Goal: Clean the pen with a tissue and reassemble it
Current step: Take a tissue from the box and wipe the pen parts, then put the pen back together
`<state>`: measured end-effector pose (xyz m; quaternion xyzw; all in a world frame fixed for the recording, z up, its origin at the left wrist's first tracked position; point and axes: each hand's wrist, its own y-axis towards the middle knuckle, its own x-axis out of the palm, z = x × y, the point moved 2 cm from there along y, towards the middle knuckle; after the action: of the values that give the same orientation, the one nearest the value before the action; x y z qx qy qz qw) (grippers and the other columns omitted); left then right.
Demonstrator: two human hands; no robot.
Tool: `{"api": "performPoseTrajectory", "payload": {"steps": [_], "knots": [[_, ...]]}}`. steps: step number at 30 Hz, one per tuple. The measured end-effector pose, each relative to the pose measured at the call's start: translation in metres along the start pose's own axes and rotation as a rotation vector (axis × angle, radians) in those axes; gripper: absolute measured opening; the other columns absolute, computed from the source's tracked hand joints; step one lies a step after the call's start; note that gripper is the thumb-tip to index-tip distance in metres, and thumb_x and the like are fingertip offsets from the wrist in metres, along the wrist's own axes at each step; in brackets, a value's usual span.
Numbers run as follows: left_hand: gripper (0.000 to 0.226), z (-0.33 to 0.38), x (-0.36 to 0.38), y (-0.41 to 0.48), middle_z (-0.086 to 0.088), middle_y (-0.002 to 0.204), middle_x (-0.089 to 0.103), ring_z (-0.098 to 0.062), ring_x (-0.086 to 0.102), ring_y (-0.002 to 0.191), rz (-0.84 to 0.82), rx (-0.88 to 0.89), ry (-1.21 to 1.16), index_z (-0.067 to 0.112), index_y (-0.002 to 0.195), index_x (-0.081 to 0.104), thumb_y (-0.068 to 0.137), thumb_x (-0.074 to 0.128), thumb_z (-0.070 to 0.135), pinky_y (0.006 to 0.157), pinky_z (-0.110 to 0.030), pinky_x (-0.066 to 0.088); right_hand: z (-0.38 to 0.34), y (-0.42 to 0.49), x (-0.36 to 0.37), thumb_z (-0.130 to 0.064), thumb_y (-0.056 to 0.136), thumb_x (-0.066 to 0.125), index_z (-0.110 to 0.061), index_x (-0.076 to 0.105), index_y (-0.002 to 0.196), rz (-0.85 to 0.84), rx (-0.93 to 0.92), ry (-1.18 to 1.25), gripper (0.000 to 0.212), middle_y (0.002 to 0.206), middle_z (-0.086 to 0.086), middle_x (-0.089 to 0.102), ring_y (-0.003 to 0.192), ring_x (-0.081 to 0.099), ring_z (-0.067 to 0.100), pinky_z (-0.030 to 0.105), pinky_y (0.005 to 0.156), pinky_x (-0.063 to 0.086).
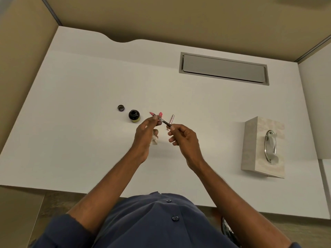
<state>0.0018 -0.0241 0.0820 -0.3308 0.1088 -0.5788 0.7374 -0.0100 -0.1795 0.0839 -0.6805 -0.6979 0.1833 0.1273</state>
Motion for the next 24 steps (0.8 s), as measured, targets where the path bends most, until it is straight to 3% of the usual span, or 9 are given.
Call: {"api": "performPoseTrajectory", "payload": {"steps": [6,11,15,20,24], "knots": [[0.014,-0.001,-0.023,0.006,0.008,0.087,0.076,-0.012,0.044,0.063,0.175,0.000,-0.019,0.023,0.093,0.076,0.094,0.063,0.028,0.057,-0.026,0.034,0.006,0.034,-0.008,-0.042,0.105,0.055,-0.014,0.076,0.103,0.080,0.030,-0.003,0.036,0.089,0.000,0.073,0.075,0.072,0.012,0.023,0.066,0.054],[0.012,0.000,-0.033,0.008,0.003,0.088,0.078,-0.011,0.046,0.063,0.206,0.006,-0.053,0.021,0.090,0.078,0.091,0.069,0.027,0.057,-0.026,0.036,0.029,0.102,-0.012,-0.021,0.093,0.072,-0.014,0.074,0.096,0.209,-0.056,-0.318,0.007,0.088,-0.002,0.074,0.083,0.074,0.021,0.043,0.083,0.061],[0.013,0.001,-0.036,0.012,-0.002,0.086,0.075,-0.009,0.048,0.061,0.194,-0.028,-0.078,0.016,0.090,0.079,0.090,0.073,0.028,0.047,-0.021,0.033,0.044,0.137,0.003,-0.026,0.086,0.080,-0.013,0.070,0.102,0.192,-0.059,-0.591,0.023,0.102,0.005,0.068,0.089,0.063,0.014,0.030,0.083,0.050],[0.015,0.005,-0.040,0.014,-0.001,0.082,0.074,-0.008,0.067,0.071,0.204,-0.114,-0.109,0.008,0.095,0.075,0.091,0.072,0.023,0.042,-0.012,0.035,0.063,0.150,0.009,-0.026,0.082,0.083,-0.009,0.056,0.105,0.210,-0.027,-0.694,0.039,0.101,0.004,0.053,0.086,0.052,0.020,0.029,0.074,0.035],[0.008,0.004,-0.045,0.017,-0.007,0.084,0.076,-0.015,0.077,0.084,0.179,-0.178,-0.274,0.006,0.092,0.074,0.094,0.069,0.012,0.041,-0.011,0.039,0.067,0.154,0.010,-0.013,0.082,0.074,-0.009,0.053,0.113,0.244,-0.015,-0.693,0.037,0.104,0.007,0.063,0.087,0.055,0.018,0.027,0.076,0.037]]}}
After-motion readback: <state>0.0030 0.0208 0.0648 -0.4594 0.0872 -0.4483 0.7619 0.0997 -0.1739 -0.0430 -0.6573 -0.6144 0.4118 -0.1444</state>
